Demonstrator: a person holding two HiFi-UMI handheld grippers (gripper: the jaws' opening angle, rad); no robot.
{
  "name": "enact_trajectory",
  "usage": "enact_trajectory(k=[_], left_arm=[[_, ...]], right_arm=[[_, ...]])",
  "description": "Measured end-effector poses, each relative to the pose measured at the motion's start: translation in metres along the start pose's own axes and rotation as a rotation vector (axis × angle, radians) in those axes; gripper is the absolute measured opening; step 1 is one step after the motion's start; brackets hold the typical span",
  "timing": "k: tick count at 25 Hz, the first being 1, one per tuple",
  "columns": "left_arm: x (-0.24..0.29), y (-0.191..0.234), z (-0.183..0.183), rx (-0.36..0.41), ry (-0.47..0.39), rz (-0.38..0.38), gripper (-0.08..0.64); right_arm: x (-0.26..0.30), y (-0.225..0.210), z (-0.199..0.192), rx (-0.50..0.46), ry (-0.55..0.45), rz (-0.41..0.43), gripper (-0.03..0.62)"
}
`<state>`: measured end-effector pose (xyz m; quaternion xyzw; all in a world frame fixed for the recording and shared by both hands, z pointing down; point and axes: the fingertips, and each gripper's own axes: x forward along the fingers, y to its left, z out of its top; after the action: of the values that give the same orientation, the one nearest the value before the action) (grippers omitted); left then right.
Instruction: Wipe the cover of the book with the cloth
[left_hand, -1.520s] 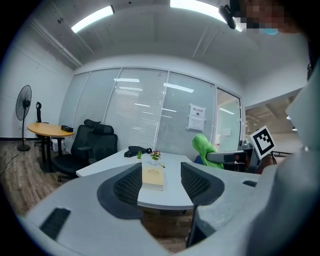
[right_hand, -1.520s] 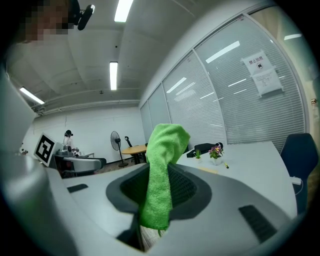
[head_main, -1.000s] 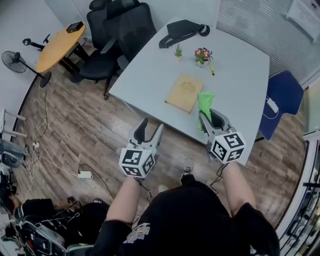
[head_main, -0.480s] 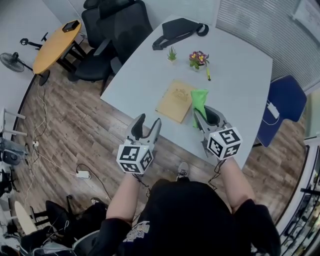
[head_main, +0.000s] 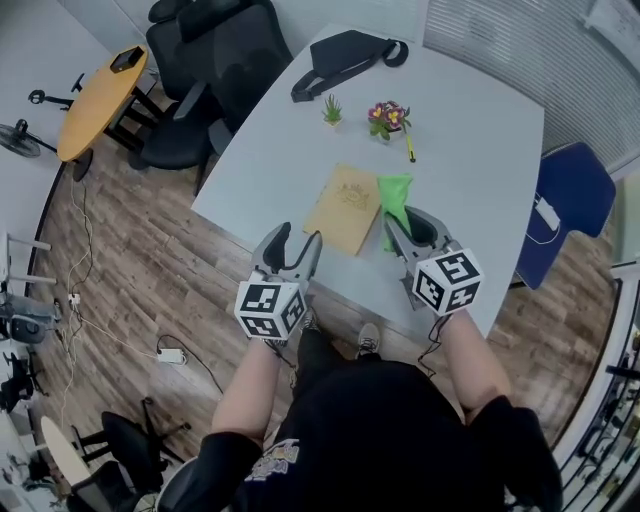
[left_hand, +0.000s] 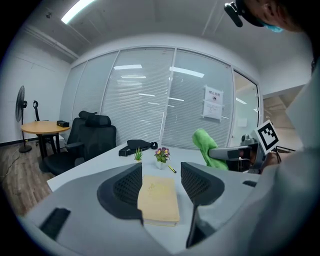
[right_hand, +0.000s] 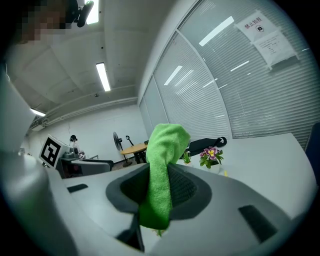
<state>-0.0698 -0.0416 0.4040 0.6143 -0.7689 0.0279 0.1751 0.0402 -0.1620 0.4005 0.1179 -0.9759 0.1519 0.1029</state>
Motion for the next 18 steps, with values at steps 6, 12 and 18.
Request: enact_trajectory(k=[6,12,18], left_arm=[[0.032,0.017,-0.011,0.017,0.06,-0.064,0.23],[0.071,0.042,-0.034,0.034,0.172,-0.183,0.23],[0.109,0.059,-0.057,0.053,0.278,-0.331,0.23]], right_arm=[[0.018,-0.012,-0.005,0.023,0.002,-0.06,0.103],[0.042,-0.024,-0.011,0.07,0.014,-0.168,0.103],[0.065,-0.035,-0.018,0.105,0.033,-0.29,0.103]])
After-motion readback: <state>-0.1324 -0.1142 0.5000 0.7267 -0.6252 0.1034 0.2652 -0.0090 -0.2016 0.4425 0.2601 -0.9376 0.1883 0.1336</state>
